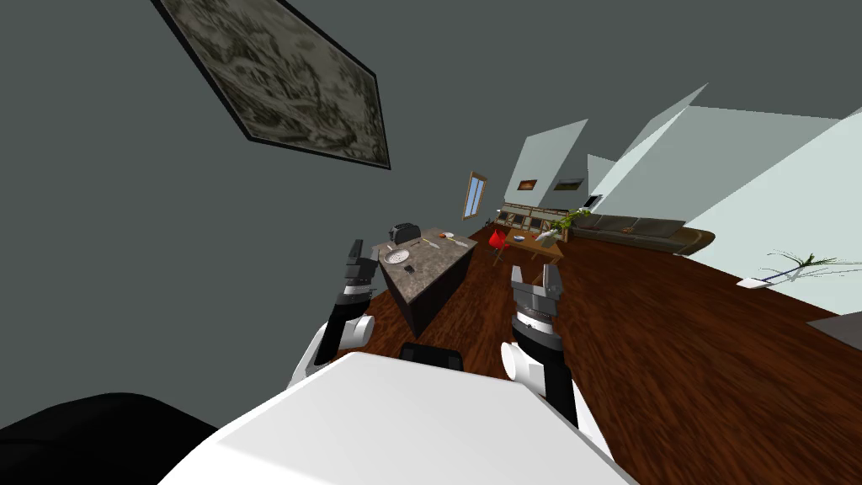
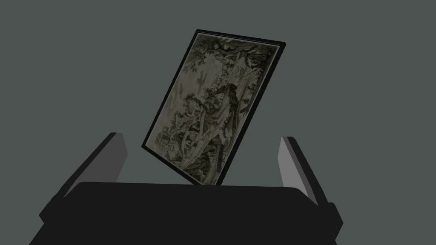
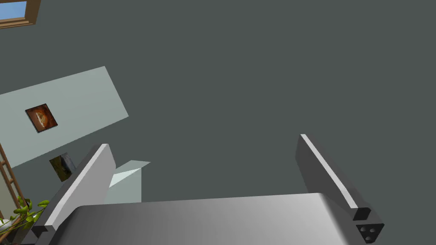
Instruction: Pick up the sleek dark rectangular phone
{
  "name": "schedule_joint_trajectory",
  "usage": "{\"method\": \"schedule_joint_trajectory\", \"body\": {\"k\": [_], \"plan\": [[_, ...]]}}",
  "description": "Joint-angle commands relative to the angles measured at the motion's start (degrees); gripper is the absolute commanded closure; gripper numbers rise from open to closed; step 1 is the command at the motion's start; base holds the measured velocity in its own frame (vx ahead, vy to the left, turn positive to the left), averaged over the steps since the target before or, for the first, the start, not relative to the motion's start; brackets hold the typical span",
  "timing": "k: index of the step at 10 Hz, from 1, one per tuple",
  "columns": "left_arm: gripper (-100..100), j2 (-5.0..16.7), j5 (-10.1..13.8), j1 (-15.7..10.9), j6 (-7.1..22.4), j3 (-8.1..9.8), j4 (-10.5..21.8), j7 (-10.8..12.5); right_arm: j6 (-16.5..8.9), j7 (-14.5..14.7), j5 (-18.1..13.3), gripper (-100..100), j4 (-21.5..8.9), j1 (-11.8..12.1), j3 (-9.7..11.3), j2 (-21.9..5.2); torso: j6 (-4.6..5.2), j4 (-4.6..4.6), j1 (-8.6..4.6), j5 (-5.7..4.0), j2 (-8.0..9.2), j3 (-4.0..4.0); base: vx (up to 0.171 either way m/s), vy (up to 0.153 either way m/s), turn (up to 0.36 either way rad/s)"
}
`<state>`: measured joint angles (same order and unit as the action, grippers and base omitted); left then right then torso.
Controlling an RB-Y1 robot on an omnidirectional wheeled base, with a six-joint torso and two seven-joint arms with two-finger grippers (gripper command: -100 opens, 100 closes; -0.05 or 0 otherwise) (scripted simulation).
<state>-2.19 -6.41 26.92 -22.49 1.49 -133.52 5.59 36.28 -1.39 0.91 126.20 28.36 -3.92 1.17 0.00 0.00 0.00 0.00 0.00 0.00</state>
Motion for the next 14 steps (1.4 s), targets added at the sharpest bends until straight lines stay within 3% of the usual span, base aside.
{"method": "schedule_joint_trajectory", "body": {"k": [1,6,7,9,14], "plan": [[-100,2.35,0.23,-0.46,0.83,0.31,0.23,-0.59,0.00,0.00,0.00,0,0.00,0.00,0.00,0.00,0.00,0.00,0.00,0.00,0.00,0.00,-0.016,-0.008,0.000],[-100,10.27,2.15,-3.77,7.44,2.80,2.24,-5.27,0.00,0.00,0.00,0,0.00,-0.01,0.00,0.00,0.01,0.05,-0.07,-0.01,0.25,0.14,-0.059,-0.022,-0.001],[-100,10.27,2.15,-3.77,8.00,2.80,2.24,-5.27,0.00,0.00,0.00,0,0.00,-0.01,0.00,0.00,0.00,0.07,-0.09,-0.02,0.31,0.18,-0.061,-0.018,0.000],[-100,12.96,3.43,-5.74,11.66,4.37,3.52,-8.16,0.00,0.00,0.00,0,0.00,-0.01,0.00,0.00,0.00,0.04,-0.04,-0.01,0.17,0.10,-0.046,-0.024,-0.011],[-100,15.43,4.97,-8.00,18.38,6.20,5.02,-11.44,0.00,0.00,0.00,0,0.00,-0.01,0.00,0.00,0.00,0.04,-0.07,-0.01,0.18,0.10,-0.046,-0.024,-0.009]]}}
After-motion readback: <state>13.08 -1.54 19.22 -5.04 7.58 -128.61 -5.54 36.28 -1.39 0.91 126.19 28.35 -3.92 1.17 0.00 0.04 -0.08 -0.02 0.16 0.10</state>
